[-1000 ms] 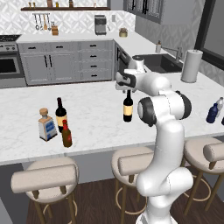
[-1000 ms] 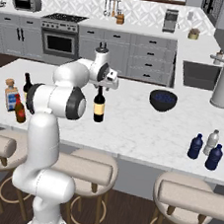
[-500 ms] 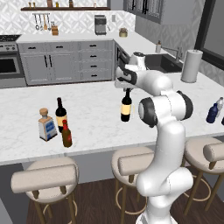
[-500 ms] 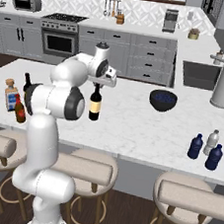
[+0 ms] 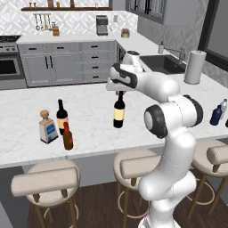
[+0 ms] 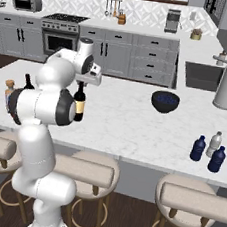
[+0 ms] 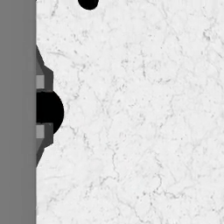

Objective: Move the plastic bottles in the middle to the plastics group, and the glass bottles in the middle to the glass group.

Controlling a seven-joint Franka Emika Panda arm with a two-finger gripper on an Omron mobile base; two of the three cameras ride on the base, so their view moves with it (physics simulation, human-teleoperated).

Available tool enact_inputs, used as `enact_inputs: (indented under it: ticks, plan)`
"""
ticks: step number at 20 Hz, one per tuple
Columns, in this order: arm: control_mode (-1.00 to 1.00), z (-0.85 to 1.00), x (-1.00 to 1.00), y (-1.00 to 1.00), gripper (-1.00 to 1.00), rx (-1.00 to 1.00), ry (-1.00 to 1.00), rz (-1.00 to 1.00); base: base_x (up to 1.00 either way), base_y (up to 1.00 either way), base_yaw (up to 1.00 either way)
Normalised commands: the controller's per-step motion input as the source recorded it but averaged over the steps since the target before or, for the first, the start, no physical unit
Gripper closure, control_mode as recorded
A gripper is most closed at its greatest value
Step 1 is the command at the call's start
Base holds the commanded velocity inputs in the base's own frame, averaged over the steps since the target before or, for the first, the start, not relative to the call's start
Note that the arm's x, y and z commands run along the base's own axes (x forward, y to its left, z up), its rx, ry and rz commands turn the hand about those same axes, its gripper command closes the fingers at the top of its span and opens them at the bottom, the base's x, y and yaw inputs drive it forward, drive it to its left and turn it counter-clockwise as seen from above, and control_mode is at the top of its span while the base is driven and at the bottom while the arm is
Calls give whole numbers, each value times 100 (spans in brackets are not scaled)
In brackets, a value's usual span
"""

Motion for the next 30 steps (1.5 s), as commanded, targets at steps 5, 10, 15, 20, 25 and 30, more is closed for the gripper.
enact_inputs:
  ticks: [5, 10, 15, 20, 25, 30]
  plan:
    - [-100, 7, -35, 90, 100, 0, 0, 8, 0, 0, 0]
    - [-100, 1, -12, 88, 100, 0, 0, 12, 0, 0, 0]
    - [-100, 0, 14, 57, 100, 0, 0, 13, 0, 0, 0]
    - [-100, -4, 5, 58, 100, 0, 0, 11, 0, 0, 0]
    - [-100, 0, 1, 55, 100, 2, 0, 9, 0, 0, 0]
    - [-100, -12, 1, 47, 100, 2, -1, 6, 0, 0, 0]
